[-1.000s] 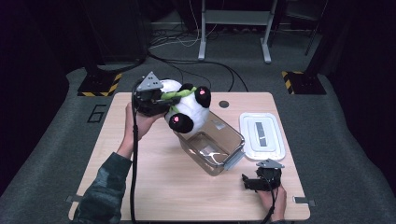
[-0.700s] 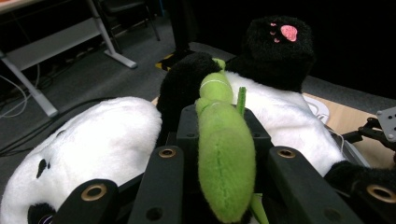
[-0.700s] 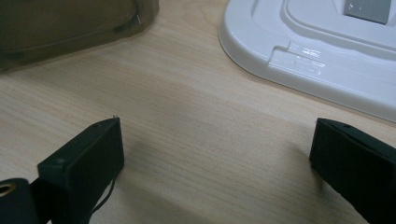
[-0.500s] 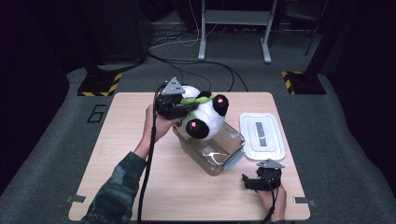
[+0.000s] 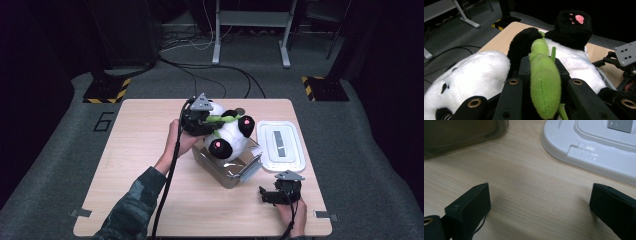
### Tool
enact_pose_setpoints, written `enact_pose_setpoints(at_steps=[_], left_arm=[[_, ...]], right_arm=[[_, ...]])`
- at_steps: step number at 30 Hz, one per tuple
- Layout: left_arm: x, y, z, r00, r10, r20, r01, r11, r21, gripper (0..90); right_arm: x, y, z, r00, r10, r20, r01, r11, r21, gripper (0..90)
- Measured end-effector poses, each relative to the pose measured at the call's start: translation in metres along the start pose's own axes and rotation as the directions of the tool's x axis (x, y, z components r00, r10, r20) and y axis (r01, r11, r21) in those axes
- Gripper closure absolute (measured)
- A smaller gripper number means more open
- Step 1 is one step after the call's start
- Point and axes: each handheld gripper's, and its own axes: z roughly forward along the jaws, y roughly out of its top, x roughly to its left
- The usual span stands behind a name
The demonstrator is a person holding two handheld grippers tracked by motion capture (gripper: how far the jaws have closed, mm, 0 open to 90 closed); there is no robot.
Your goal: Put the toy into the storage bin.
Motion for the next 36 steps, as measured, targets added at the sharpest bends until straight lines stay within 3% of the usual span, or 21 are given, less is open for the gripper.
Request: enact_pose_setpoints(at_steps=[19, 36], left_arm=[[-0.018, -0.004, 0.016, 0.9981, 0.009, 0.06, -0.011, 0.9993, 0.034, 74.6], [-0.017, -0.013, 0.027, 0.9947, -0.037, 0.097, 0.03, 0.9973, 0.067, 74.3]], right_arm=[[0.0, 0.0, 0.0, 1.0, 0.0, 0.0, 0.0, 1.0, 0.0, 2.7], [0.0, 0.0, 0.0, 1.0, 0.001, 0.003, -0.001, 1.0, -0.003, 2.8]])
